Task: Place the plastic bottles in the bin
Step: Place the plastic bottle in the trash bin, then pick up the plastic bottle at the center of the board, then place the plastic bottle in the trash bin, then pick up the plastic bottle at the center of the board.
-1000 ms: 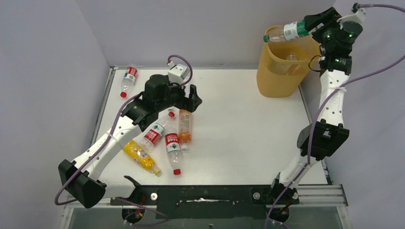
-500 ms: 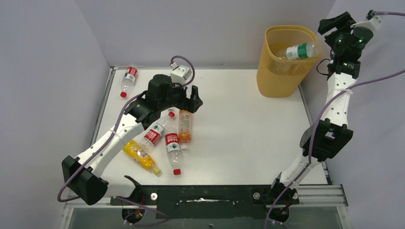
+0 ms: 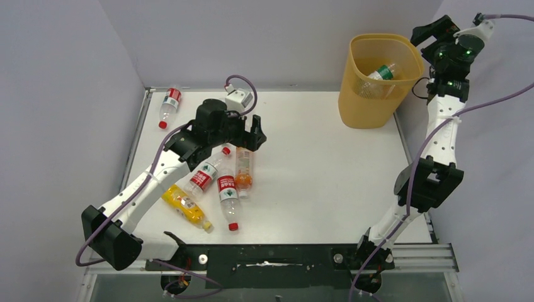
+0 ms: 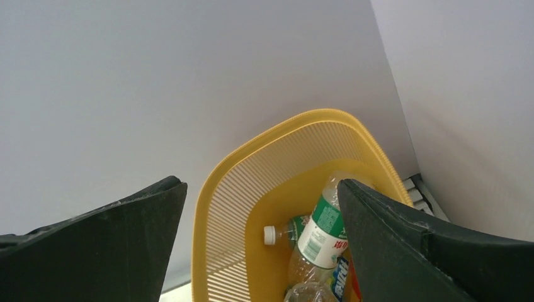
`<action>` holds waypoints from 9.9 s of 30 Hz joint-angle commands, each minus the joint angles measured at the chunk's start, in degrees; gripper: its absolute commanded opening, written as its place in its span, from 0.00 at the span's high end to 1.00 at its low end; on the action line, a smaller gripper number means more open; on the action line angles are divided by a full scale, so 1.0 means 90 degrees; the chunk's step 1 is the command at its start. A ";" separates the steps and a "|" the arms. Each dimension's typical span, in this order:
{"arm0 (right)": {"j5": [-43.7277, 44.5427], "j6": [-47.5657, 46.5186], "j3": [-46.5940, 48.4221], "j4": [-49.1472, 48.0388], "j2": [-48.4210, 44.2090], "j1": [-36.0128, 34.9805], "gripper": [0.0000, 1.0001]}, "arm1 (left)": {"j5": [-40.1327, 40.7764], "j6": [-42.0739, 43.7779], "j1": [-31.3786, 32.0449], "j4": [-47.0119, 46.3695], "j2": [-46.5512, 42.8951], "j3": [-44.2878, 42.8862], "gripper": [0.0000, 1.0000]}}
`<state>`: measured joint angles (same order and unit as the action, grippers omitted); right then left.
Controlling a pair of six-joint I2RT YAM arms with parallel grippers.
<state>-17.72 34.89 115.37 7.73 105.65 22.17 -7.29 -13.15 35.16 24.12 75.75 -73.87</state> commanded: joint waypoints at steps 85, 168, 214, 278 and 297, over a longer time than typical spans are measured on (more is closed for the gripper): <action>-0.0178 0.0379 -0.7627 0.2152 -0.7031 -0.3850 0.02 | 0.2270 -0.1941 0.0408 -0.0068 0.1855 0.1821 0.15; -0.1138 0.1709 -0.6887 -0.0750 -0.4956 -0.4510 0.45 | -0.2851 -0.2828 0.1179 -0.2745 -0.0332 0.1908 0.51; 0.3194 -0.2010 -0.0816 -0.0336 -0.2628 -0.2037 0.53 | -0.0365 -0.1642 0.0864 0.0391 -0.1287 0.0770 0.15; 0.1901 -0.1060 -0.3402 0.2151 -0.4345 -0.4121 0.02 | 0.1960 0.0184 -0.1162 -0.1486 0.4009 -0.2048 0.15; 0.1427 -0.0465 -0.4779 0.3059 -0.5592 -0.4270 0.02 | 0.2734 0.0129 -0.1172 -0.1270 0.6083 -0.3815 0.15</action>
<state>-3.27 29.76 73.28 36.58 55.61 -15.73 15.03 -10.85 24.75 12.67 129.34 -105.45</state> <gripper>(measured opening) 0.977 0.854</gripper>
